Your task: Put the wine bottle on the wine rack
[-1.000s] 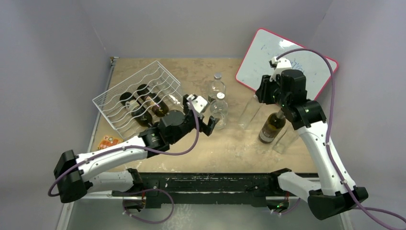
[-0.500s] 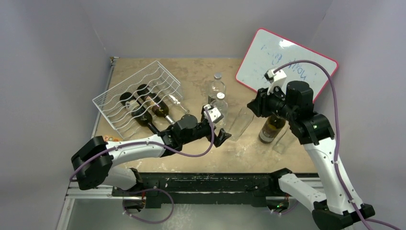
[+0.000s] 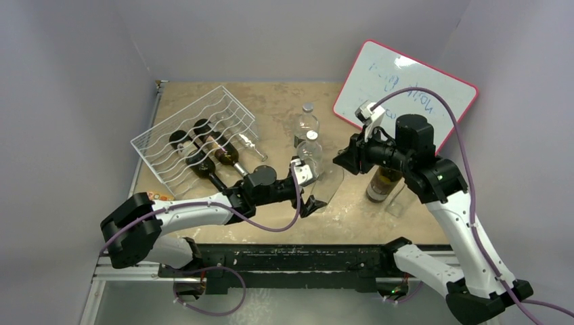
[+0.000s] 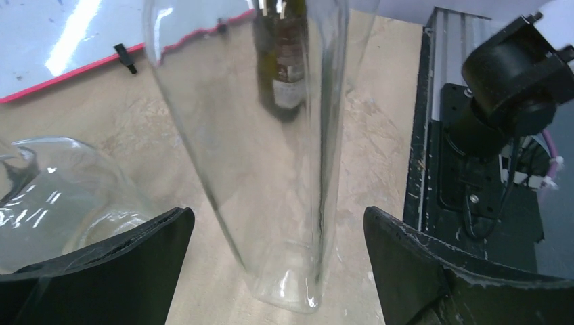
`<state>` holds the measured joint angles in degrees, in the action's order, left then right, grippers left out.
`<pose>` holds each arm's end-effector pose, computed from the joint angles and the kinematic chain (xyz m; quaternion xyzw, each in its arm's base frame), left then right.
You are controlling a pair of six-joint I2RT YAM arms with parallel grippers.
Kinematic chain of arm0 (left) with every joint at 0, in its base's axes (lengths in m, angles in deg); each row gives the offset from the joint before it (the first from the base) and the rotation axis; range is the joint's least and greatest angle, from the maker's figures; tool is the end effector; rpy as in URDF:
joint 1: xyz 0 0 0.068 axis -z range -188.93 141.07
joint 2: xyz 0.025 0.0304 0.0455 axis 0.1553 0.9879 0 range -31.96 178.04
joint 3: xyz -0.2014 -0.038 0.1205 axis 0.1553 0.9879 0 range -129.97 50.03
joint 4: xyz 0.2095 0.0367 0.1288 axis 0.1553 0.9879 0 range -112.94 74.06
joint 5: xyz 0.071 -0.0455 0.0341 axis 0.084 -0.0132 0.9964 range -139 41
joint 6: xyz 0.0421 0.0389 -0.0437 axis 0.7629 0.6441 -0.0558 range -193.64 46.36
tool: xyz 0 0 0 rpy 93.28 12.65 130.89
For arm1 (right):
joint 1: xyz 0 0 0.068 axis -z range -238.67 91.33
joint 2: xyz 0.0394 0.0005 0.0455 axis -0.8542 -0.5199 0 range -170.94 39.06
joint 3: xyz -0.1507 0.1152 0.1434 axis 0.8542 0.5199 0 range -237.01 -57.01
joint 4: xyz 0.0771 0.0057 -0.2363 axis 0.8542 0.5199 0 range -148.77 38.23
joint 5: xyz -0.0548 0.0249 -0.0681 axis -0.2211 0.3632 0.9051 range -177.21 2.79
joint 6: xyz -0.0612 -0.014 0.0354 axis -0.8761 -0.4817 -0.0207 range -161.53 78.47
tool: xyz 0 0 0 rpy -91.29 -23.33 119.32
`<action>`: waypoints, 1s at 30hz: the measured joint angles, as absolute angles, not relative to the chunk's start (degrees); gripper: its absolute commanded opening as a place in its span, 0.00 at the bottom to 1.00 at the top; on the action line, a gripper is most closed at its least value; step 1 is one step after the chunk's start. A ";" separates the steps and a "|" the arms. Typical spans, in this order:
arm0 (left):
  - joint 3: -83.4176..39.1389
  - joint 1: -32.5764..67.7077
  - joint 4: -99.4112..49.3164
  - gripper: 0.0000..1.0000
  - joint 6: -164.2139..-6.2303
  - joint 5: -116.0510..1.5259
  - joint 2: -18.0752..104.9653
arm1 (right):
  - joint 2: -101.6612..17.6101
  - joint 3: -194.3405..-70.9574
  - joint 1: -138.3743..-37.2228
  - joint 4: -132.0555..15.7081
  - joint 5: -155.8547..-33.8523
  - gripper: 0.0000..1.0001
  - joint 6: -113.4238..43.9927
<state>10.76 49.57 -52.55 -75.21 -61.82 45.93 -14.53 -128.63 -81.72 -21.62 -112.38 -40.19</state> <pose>0.1563 -0.2806 0.2179 0.4240 0.6298 -0.3965 0.5161 0.1807 0.1045 0.3834 -0.2738 0.7571 0.2930 0.5157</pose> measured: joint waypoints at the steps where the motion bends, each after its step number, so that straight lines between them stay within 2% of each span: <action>1: 10.98 49.39 -52.51 0.95 -74.88 -62.74 45.93 | -14.99 -128.63 -81.98 -21.73 -113.45 0.00 -40.32; 7: 11.53 46.75 -52.20 0.90 -74.48 -70.85 45.77 | -15.95 -128.63 -82.55 -22.37 -118.15 0.00 -40.97; 12: 11.53 46.20 -51.04 0.75 -74.53 -76.97 45.75 | -15.97 -128.63 -82.66 -23.57 -121.06 0.00 -41.21; 18: 11.49 46.20 -50.84 0.30 -75.40 -77.89 45.66 | -16.04 -128.63 -82.66 -24.88 -123.42 0.00 -41.48; 19: 11.49 46.09 -50.89 0.20 -75.38 -77.49 45.53 | -16.04 -128.63 -82.68 -25.19 -123.51 0.00 -41.56; 20: 11.49 46.11 -50.76 0.05 -75.40 -76.92 45.18 | -16.06 -128.63 -82.66 -25.58 -123.86 0.00 -41.58; 21: 11.49 46.11 -50.54 0.00 -75.45 -76.29 44.72 | -16.06 -128.63 -82.66 -25.93 -124.18 0.00 -41.56; 22: 11.49 46.11 -50.21 0.00 -75.38 -75.74 44.29 | -16.06 -128.63 -82.66 -26.34 -124.47 0.03 -41.56; 23: 11.49 46.18 -49.73 0.00 -75.14 -75.13 43.67 | -15.99 -128.63 -82.66 -26.80 -124.75 0.15 -41.56; 24: 11.49 46.20 -48.94 0.00 -74.72 -74.19 42.93 | -15.99 -128.63 -82.68 -27.28 -125.01 0.30 -41.54; 25: 11.49 46.24 -48.31 0.00 -74.29 -73.38 42.28 | -15.99 -128.63 -82.68 -27.81 -125.41 0.50 -41.54; 28: 11.42 46.31 -45.38 0.00 -72.23 -70.39 39.92 | -15.99 -128.63 -82.68 -28.62 -125.71 0.71 -41.26; 30: 10.87 46.31 -41.69 0.00 -69.68 -67.33 37.90 | -15.97 -128.63 -82.68 -28.86 -125.49 0.75 -40.84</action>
<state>10.87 46.31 -41.69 -69.68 -67.33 37.90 -15.97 -128.63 -82.68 -28.86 -125.49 -40.84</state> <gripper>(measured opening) 0.589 0.676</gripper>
